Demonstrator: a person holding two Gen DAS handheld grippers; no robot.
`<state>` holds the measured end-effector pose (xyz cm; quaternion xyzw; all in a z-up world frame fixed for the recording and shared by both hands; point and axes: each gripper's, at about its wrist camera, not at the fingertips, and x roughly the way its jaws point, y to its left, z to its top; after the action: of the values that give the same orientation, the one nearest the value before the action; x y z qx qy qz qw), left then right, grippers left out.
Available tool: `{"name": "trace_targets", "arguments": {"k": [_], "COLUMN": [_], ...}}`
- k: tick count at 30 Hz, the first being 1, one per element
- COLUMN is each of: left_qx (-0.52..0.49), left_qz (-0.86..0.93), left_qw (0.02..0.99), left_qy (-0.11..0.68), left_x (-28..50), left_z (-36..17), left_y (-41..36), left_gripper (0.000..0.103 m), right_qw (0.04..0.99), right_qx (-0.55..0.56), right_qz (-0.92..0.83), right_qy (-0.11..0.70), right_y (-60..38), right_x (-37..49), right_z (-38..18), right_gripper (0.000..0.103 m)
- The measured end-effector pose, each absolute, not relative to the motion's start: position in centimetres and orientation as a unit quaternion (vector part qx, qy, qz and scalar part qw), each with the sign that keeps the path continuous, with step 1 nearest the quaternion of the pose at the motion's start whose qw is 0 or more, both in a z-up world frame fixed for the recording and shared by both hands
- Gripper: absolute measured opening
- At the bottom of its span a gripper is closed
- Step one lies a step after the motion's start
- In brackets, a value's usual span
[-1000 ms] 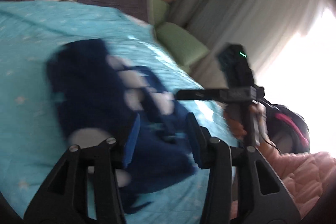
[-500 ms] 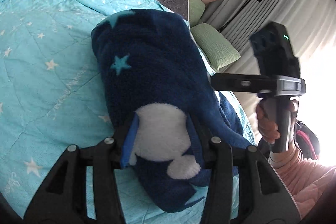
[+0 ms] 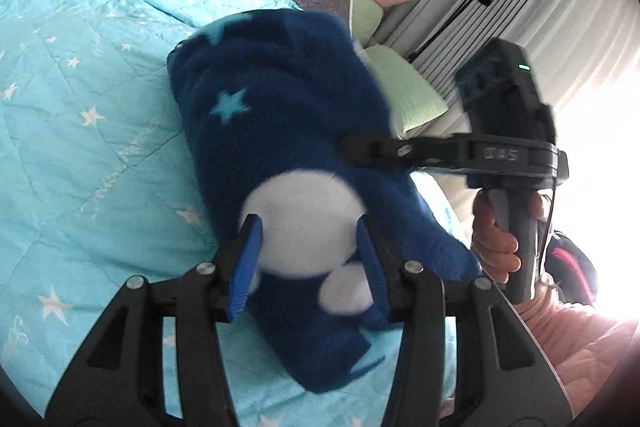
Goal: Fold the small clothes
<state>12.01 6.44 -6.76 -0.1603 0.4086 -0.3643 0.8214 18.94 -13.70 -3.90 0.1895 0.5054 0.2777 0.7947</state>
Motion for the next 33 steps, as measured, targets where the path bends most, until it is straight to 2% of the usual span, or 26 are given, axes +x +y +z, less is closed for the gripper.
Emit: {"name": "trace_targets", "arguments": {"k": [2, 5, 10, 11, 14, 15, 18, 24, 29, 33], "left_qx": [-0.17, -0.163, -0.12, -0.101, -0.058, -0.059, -0.074, -0.1, -0.1, -0.102], "left_qz": [-0.378, -0.391, -0.411, -0.405, -0.379, -0.377, -0.378, -0.37, -0.371, -0.371], "left_qw": [0.821, 0.826, 0.814, 0.816, 0.827, 0.829, 0.822, 0.816, 0.815, 0.816], "left_qy": [0.393, 0.371, 0.393, 0.4, 0.411, 0.409, 0.419, 0.432, 0.433, 0.432], "left_x": [11.6, 11.5, 12.6, 12.7, 12.7, 12.7, 12.9, 12.9, 12.7, 12.8], "left_z": [-5.6, -4.5, -5.5, -6.0, -7.4, -7.5, -7.6, -8.4, -8.4, -8.4], "left_y": [6.6, 5.9, 0.9, -0.1, -2.4, -2.4, -1.4, -0.2, 0.1, 0.4], "left_gripper": [0.057, 0.061, 0.061, 0.061, 0.063, 0.063, 0.063, 0.063, 0.063, 0.063], "right_qw": [0.819, 0.847, 0.829, 0.823, 0.808, 0.805, 0.801, 0.775, 0.771, 0.784], "right_qx": [0.176, 0.17, 0.245, 0.258, 0.307, 0.314, 0.309, 0.326, 0.304, 0.277], "right_qz": [0.278, 0.247, 0.186, 0.177, 0.163, 0.163, 0.195, 0.258, 0.275, 0.273], "right_qy": [0.47, 0.44, 0.468, 0.474, 0.476, 0.476, 0.474, 0.477, 0.487, 0.483], "right_y": [-14.5, -17.7, -24.3, -25.0, -27.1, -27.5, -27.8, -27.0, -25.5, -24.6], "right_x": [17.3, 15.2, 14.0, 13.9, 13.4, 13.1, 12.7, 14.4, 16.0, 15.6], "right_z": [-1.1, 0.8, -3.7, -4.9, -7.4, -7.8, -8.0, -9.6, -8.9, -7.0], "right_gripper": [0.021, 0.022, 0.027, 0.032, 0.061, 0.066, 0.079, 0.096, 0.097, 0.093]}}
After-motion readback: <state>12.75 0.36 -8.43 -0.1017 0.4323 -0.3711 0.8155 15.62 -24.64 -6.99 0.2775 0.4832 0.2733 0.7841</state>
